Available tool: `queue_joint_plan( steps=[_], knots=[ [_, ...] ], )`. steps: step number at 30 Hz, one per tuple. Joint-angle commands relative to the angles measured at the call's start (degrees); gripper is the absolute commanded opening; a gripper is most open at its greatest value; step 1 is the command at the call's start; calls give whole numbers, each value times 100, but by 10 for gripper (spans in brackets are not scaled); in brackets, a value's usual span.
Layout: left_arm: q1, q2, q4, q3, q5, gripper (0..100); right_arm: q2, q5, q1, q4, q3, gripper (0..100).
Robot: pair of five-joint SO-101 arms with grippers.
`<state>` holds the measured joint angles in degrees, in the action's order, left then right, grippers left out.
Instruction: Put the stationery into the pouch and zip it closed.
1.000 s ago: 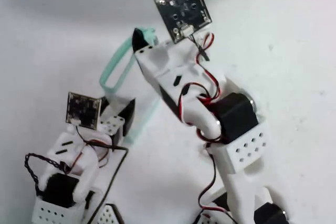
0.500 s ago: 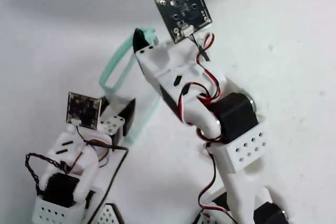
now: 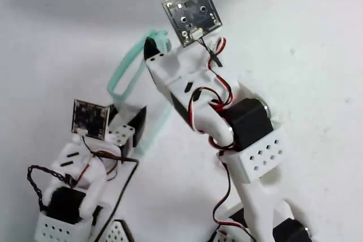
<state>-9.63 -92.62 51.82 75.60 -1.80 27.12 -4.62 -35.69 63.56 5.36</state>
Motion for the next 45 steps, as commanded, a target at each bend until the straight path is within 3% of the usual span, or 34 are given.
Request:
queue_joint_plan(
  steps=[1, 24, 31, 36, 45],
  knots=[
    [-4, -66, -132, -18, 62, 207, 119, -18, 40, -22, 26, 234],
    [-4, -66, -141, -18, 62, 207, 154, -70, 57, 277, -431, 234],
    [-4, -66, -132, -18, 62, 207, 163, -70, 110, 1727, -870, 234],
    [-4, -66, -141, -9, 62, 207, 154, -123, 593, 2334, -1336, 234],
    [-13, -66, -281, 132, 62, 207, 154, -2919, 1411, 3055, -2655, 234]
  ],
)
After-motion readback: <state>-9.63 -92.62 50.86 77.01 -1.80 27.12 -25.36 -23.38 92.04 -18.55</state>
